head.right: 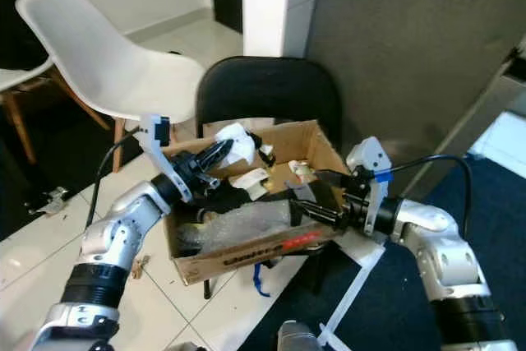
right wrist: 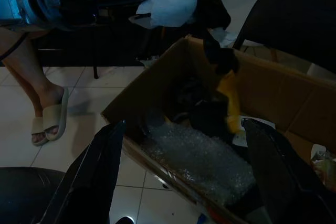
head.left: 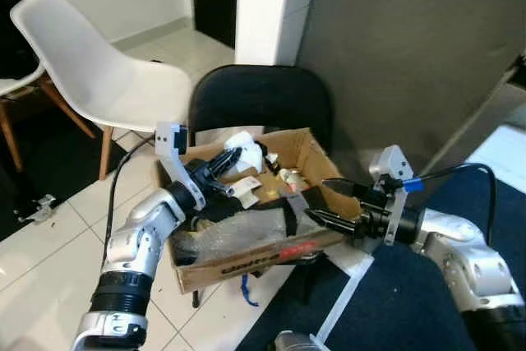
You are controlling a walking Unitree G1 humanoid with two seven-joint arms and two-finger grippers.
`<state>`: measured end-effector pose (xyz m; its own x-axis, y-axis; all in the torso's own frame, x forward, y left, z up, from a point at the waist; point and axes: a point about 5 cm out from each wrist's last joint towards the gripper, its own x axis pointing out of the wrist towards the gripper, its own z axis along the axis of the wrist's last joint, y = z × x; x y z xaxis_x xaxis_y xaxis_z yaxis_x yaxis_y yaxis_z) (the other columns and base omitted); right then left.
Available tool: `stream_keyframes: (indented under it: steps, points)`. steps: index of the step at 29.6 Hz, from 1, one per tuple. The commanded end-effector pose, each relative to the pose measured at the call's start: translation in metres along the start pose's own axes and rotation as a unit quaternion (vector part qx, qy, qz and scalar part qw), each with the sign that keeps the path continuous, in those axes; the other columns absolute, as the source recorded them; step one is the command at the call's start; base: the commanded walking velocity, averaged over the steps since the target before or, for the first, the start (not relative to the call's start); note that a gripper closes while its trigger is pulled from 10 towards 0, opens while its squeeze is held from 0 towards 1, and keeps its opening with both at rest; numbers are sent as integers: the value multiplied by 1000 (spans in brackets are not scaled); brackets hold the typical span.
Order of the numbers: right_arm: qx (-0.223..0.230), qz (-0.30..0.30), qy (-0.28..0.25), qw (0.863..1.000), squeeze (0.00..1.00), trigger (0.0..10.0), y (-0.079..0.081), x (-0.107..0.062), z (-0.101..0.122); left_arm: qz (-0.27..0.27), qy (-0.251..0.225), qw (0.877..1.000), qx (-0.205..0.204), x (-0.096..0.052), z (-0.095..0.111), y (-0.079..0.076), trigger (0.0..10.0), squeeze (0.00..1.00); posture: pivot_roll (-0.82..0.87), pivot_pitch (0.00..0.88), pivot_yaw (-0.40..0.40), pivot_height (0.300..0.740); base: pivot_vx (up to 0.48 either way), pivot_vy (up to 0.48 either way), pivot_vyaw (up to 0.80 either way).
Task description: Picking trash to rubbish bin
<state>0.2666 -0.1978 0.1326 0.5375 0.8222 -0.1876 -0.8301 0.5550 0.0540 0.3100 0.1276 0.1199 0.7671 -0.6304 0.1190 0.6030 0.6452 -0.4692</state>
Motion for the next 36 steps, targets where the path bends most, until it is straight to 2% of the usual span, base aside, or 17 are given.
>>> stream_keyframes:
  steps: [1,8,12,17,18,30,34,35,36]
  points:
    - [-5,-3,-5,1000,0,10000,-1,-1,2,20,4,1000,5,-6,-1,8,10000,0,-84,0,-23,740,0,0,0]
    - [-5,-3,-4,1000,0,10000,-2,-2,2,53,-3,999,9,-16,4,21,10000,0,-86,0,-23,740,0,0,0]
    - [-6,-2,-2,1000,0,10000,-2,-3,2,84,6,996,10,-24,3,34,10000,0,-85,0,-25,740,0,0,0]
    - [-6,-2,-2,1000,0,10000,-2,-3,2,92,8,996,10,-27,2,37,10000,0,-86,0,-26,740,0,0,0]
    - [-6,-2,-2,1000,0,10000,-2,-3,2,93,8,996,9,-27,2,38,10000,1000,-86,0,-26,740,0,0,0]
    - [-7,-2,-2,1000,0,10000,-2,-4,3,102,3,995,18,-29,6,42,10000,1000,-88,0,-25,740,0,0,0]
    - [-7,-4,-2,1000,0,10000,-2,-4,3,93,-13,995,33,-24,13,37,10000,1000,-87,0,-25,740,0,0,0]
    - [-8,-5,-4,1000,0,10000,-2,-3,3,80,-22,996,39,-21,17,31,10000,0,-87,0,-25,740,0,0,0]
    - [-8,-5,-4,1000,0,10000,-2,-3,3,80,-22,996,39,-21,17,31,10000,0,-87,0,-25,740,0,0,0]
